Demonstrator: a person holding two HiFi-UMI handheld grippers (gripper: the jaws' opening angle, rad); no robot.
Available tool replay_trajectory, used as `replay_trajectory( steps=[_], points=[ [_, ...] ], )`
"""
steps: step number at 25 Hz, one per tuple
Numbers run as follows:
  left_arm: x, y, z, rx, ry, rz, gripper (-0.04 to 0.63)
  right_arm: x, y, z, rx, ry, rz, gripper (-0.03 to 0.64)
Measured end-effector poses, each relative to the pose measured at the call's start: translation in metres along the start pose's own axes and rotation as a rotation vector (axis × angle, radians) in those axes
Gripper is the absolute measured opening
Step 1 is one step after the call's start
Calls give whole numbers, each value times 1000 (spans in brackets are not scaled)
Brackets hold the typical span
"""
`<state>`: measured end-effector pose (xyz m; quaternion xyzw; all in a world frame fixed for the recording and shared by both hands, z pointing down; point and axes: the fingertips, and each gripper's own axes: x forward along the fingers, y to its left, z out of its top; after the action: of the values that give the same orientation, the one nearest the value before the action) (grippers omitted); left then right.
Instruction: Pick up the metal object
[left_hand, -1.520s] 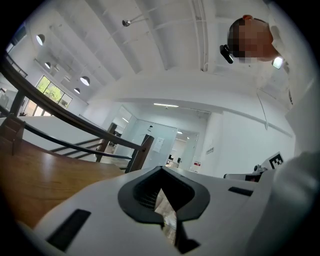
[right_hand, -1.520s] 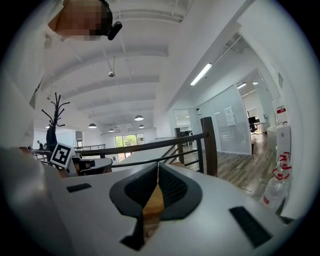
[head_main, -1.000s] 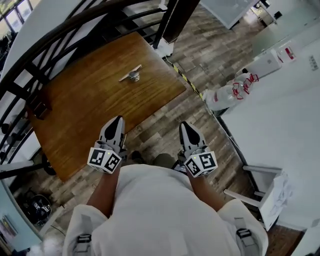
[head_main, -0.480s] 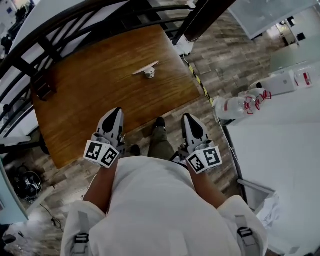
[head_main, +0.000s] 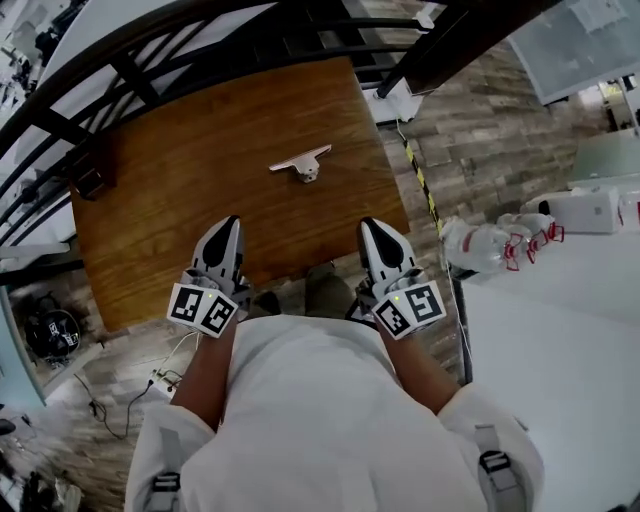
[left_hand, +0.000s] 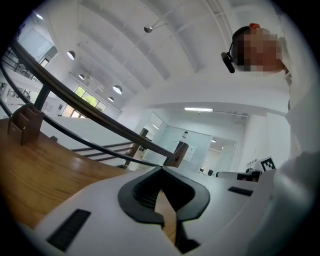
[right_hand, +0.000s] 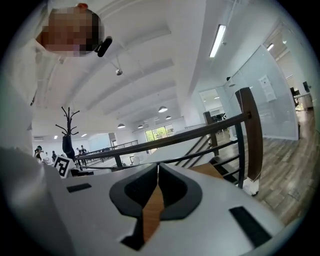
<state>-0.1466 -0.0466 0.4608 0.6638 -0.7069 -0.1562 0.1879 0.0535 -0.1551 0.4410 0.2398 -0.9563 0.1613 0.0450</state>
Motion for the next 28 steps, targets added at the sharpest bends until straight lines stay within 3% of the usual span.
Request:
replay_trajectory(
  steps=[9, 19, 24, 28],
  points=[
    [65, -7, -4, 34, -31, 167, 14, 59, -82, 2, 88, 92, 160, 26],
    [86, 5, -15, 98, -7, 336, 14, 117, -102, -46, 465, 280, 343, 28],
    [93, 29, -26, 81, 19, 344, 14, 137, -100, -70, 628, 337, 346, 28],
    [106, 47, -40, 64, 61, 293, 14, 155, -99, -83, 763, 356, 322, 29]
  ],
)
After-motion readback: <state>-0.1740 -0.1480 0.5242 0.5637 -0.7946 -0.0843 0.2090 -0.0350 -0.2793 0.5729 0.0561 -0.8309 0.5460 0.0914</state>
